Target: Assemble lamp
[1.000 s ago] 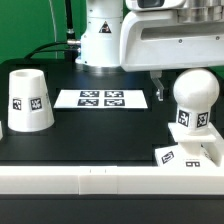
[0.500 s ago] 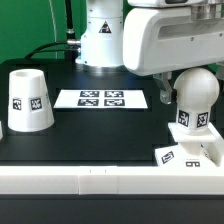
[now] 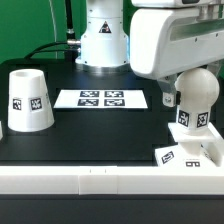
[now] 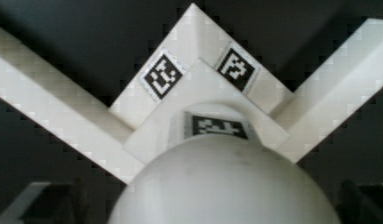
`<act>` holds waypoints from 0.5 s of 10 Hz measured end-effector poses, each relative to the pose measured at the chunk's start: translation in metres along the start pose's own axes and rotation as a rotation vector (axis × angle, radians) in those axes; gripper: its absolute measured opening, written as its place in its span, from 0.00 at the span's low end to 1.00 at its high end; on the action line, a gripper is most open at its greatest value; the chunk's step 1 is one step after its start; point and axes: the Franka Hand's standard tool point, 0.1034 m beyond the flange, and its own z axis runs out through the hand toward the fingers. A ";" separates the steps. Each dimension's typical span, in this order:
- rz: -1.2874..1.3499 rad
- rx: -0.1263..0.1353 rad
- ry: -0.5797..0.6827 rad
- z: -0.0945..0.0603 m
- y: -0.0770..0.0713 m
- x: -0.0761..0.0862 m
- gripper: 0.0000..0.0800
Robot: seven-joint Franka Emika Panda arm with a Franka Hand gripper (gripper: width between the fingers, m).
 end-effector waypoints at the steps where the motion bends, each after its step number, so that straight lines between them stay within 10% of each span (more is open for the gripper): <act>1: -0.102 -0.017 -0.013 0.000 0.000 0.000 0.87; 5: -0.505 -0.047 -0.069 -0.001 0.000 0.003 0.87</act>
Offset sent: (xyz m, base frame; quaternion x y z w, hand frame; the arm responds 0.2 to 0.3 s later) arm 0.0092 0.0100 0.0036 0.0071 -0.0341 -0.2235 0.9741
